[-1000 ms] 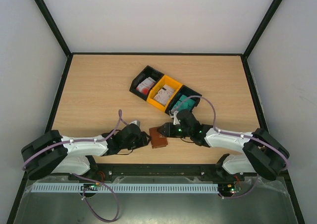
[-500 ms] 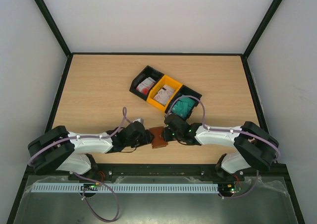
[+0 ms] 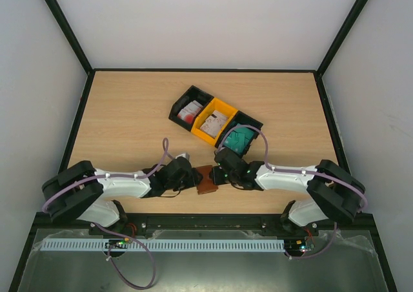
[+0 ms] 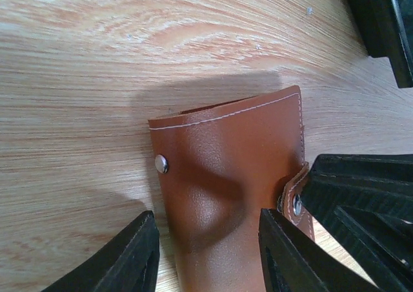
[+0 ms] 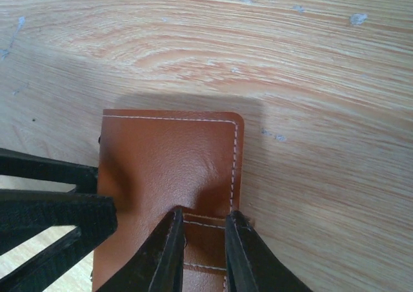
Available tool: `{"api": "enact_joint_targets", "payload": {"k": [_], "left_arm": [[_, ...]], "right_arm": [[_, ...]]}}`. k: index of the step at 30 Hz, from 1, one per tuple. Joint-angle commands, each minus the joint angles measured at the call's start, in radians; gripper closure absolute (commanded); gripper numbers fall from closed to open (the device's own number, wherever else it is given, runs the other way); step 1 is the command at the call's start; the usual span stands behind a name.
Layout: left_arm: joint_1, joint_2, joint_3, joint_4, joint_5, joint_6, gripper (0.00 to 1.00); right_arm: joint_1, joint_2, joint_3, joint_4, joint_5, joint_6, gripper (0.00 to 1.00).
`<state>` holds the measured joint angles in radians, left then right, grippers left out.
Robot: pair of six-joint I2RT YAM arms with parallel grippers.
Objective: Put the credit cards into the card holder
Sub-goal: Close the card holder at the center of the board.
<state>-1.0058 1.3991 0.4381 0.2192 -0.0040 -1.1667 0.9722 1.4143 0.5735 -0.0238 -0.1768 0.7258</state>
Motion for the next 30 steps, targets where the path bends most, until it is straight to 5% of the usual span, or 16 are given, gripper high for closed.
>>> {"api": "enact_joint_targets", "payload": {"k": [1, 30], "left_arm": [[-0.007, 0.041, -0.012, -0.091, -0.014, 0.007, 0.56], [-0.006, 0.074, -0.013, -0.086, -0.013, 0.007, 0.64]], "right_arm": [[0.012, -0.033, -0.017, 0.008, 0.003, -0.007, 0.81], [0.073, 0.106, -0.038, -0.015, 0.033, 0.003, 0.95]]}}
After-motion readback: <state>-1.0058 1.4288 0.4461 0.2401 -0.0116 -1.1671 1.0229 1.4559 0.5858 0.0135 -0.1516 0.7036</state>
